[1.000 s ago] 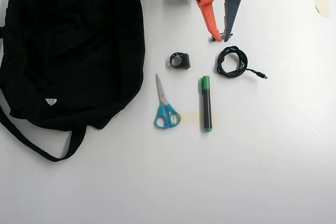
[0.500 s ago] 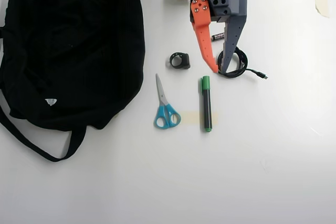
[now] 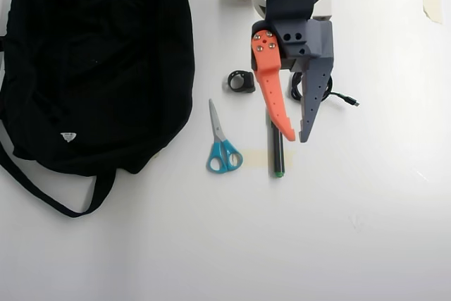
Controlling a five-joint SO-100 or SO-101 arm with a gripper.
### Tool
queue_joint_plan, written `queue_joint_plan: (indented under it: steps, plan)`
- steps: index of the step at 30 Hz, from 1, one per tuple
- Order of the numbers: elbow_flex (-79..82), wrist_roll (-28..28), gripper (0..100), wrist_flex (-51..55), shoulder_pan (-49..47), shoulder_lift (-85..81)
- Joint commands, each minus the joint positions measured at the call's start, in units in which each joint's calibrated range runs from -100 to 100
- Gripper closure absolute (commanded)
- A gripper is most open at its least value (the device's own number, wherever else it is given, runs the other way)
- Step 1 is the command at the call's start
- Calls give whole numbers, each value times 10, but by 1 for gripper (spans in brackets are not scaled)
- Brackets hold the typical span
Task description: Put the green marker into the black bag
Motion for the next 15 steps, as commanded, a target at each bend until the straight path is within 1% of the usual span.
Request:
queue_joint_plan:
  steps: [1,10,15]
  plan:
    - [49,3,98,-61,9,-5]
    - [108,3,98,-61,19,-14]
    - [100,-1,98,-65,12,-15]
